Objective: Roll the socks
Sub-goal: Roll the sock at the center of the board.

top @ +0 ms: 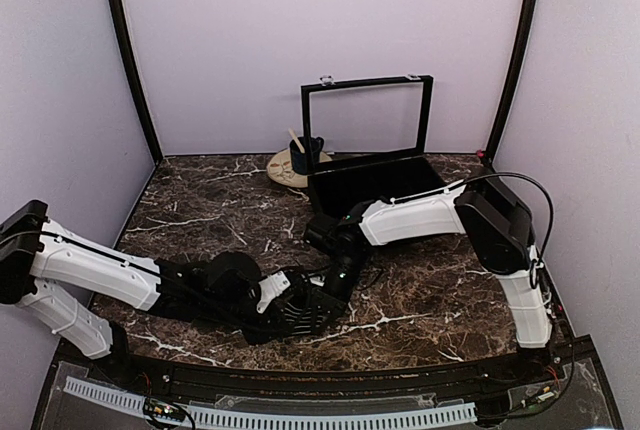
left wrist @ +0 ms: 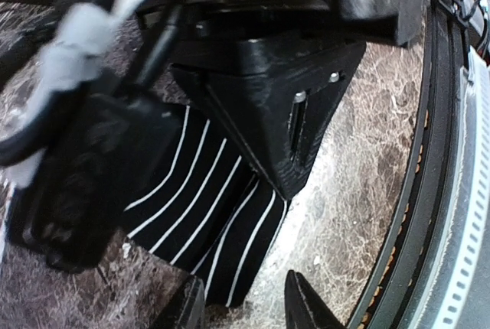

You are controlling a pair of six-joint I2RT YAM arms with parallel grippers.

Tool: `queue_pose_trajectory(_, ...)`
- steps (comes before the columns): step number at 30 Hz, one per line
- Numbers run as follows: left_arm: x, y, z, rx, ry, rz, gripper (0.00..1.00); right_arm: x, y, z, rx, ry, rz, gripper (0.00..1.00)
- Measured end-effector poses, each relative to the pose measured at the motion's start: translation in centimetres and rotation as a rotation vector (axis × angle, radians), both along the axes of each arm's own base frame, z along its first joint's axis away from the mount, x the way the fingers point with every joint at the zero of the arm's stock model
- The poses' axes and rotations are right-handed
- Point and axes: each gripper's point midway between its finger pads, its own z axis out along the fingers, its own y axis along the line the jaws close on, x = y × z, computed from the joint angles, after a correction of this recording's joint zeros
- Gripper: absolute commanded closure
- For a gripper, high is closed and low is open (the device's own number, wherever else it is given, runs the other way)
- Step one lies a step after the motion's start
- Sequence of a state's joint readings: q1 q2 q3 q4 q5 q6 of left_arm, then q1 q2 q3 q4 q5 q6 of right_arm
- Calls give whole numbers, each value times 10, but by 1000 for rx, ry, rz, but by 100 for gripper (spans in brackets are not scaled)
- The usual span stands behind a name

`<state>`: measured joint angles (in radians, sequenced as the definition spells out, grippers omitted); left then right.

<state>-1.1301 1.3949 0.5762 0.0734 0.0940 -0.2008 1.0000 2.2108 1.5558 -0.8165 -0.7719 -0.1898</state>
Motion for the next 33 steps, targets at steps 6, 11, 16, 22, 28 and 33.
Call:
queue_pose_trajectory(6, 0, -9, -6, 43, -54, -63, 62, -3, -2, 1, -9, 26, 0, 100)
queue_pose_trajectory(11, 2, -16, -8, 64, -94, -107, 62, -3, -3, 2, -8, 32, 3, 100)
queue_pose_trajectory(16, -1, -20, -13, 84, -111, -149, 63, -4, -5, 2, -12, 44, 4, 100)
queue_pose_trajectory(22, -7, -19, -23, 116, -115, -186, 65, -6, -6, 1, -14, 61, 7, 100)
queue_pose_trajectory(28, -8, -22, -25, 130, -117, -204, 77, -6, -7, 0, -16, 77, 4, 100)
queue_pose_trajectory(33, -8, -24, -26, 133, -115, -221, 88, -6, -8, 0, -19, 85, 1, 100)
